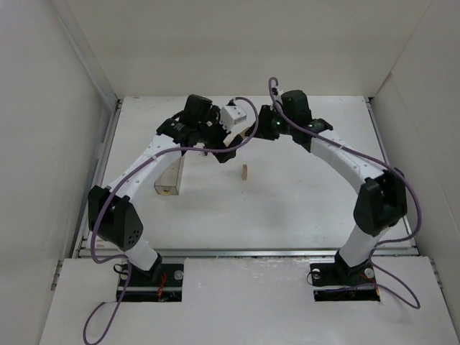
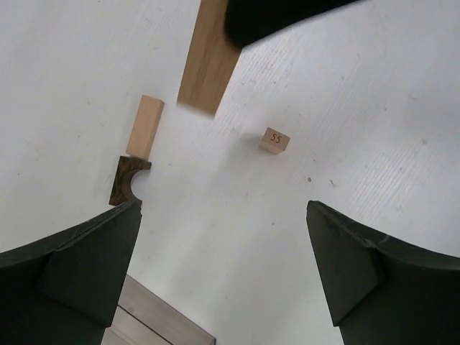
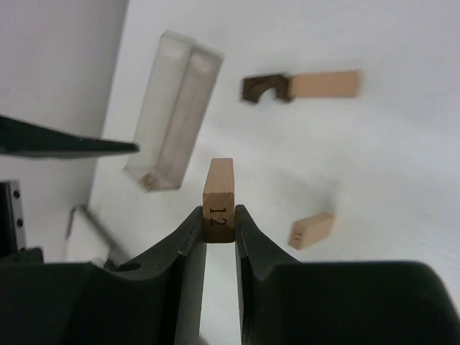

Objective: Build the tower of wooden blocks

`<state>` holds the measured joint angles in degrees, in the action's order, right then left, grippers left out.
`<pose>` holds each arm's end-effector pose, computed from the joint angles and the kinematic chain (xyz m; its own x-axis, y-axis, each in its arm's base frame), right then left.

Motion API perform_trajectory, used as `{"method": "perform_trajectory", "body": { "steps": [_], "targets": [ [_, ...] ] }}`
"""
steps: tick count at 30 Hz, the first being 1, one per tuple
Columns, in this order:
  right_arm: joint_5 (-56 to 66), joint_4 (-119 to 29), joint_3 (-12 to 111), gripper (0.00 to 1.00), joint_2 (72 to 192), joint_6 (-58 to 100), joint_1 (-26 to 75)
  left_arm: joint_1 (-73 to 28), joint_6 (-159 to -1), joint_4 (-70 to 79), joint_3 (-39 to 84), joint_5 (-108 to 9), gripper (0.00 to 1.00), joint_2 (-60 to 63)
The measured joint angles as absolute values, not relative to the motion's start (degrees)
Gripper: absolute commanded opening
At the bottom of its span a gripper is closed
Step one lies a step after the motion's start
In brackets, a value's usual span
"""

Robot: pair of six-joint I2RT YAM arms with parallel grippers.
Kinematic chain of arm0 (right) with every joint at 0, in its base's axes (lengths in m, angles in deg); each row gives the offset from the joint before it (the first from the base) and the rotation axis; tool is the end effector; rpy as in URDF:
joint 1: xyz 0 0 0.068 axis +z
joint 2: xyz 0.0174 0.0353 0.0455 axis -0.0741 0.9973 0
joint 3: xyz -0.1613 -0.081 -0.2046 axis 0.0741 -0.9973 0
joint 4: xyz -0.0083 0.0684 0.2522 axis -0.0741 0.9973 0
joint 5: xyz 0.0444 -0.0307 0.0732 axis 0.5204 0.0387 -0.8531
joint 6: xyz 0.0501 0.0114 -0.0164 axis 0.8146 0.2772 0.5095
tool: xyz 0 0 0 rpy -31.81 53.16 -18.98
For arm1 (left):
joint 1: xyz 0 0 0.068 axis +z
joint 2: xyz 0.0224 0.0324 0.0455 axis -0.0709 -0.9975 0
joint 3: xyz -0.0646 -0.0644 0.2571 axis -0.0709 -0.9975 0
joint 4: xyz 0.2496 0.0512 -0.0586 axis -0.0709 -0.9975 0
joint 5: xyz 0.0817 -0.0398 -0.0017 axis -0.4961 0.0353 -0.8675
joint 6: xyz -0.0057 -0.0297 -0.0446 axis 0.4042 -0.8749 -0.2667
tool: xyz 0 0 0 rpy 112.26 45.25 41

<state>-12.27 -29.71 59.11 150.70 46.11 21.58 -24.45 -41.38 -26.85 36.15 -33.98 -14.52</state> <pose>0.3619 0.1917 0.3159 -0.7690 0.1638 -0.6179 -0.3683 0.6765 0.6378 0.3126 -0.1861 0.3521 -0.1205 0.5386 -0.8339 0.8754 0.4538 0.1666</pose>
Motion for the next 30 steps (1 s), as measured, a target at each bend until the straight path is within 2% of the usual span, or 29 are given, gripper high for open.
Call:
{"method": "perform_trajectory", "body": {
  "steps": [6, 10, 17, 30],
  "targets": [
    [12.54, -22.1, 59.17, 0.0, 139.95, 42.11, 24.46, -21.56, -48.63, -23.61, 33.17, -37.04, 1.0, -11.68],
    [24.69, -17.69, 57.09, 0.0, 138.83, 40.56, 29.12, -19.7, -53.57, -22.08, 29.7, -42.7, 1.0, -10.93],
    [33.34, -13.23, 48.57, 0.0, 142.96, 40.12, 34.95, -19.53, -59.61, -20.66, 26.38, -54.04, 1.0, -10.93],
    [37.32, -13.88, 48.0, 0.0, 149.22, 43.69, 38.19, -19.51, -65.7, -18.54, 25.02, -64.08, 0.97, -10.89]
  ]
}}
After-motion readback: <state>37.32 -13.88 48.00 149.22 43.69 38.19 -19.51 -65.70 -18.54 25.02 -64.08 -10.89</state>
